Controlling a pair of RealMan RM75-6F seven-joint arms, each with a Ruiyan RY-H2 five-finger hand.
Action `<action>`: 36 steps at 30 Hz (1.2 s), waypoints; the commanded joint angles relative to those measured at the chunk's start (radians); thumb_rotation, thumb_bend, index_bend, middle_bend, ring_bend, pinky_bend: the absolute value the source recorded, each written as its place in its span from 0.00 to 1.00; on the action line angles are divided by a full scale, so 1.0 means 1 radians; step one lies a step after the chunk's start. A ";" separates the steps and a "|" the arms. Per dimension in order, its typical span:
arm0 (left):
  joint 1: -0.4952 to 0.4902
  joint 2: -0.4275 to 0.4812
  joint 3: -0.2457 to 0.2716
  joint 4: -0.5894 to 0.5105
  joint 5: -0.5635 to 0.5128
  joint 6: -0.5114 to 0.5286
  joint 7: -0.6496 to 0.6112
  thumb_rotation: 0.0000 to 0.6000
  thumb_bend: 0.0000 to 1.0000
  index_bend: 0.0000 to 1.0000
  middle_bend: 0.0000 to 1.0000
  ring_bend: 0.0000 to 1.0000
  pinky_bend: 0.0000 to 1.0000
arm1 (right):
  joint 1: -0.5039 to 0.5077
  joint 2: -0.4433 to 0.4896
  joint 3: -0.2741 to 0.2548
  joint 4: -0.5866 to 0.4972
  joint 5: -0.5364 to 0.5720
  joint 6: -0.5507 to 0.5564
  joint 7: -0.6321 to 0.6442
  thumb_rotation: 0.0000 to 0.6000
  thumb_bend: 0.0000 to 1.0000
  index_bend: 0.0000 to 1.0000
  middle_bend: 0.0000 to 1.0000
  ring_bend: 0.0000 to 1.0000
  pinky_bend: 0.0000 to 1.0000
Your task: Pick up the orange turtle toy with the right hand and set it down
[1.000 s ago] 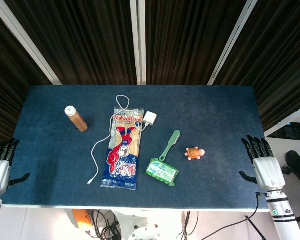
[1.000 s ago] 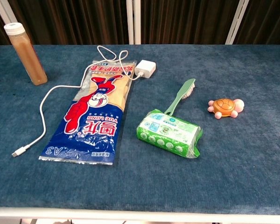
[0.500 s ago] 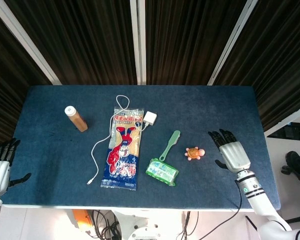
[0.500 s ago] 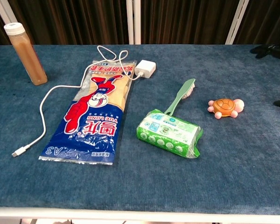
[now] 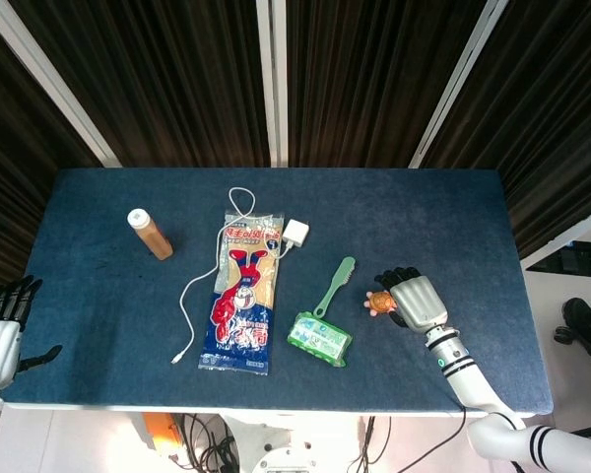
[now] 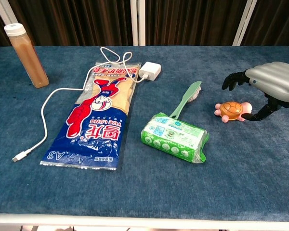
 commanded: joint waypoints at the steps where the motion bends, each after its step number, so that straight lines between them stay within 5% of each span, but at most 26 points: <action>1: -0.001 -0.002 0.004 0.003 0.002 -0.004 -0.004 1.00 0.09 0.05 0.00 0.00 0.05 | 0.005 -0.011 -0.002 0.009 0.004 0.002 -0.004 1.00 0.21 0.31 0.30 0.27 0.33; 19: -0.004 -0.005 0.013 0.015 0.017 -0.007 -0.022 1.00 0.09 0.05 0.00 0.00 0.05 | 0.037 -0.047 -0.017 0.052 0.035 -0.031 -0.006 1.00 0.26 0.40 0.35 0.32 0.40; 36: -0.002 -0.011 0.014 0.035 0.007 -0.015 -0.045 1.00 0.09 0.05 0.00 0.00 0.05 | 0.046 -0.149 -0.025 0.186 -0.005 0.039 -0.002 1.00 0.43 0.92 0.74 0.72 0.88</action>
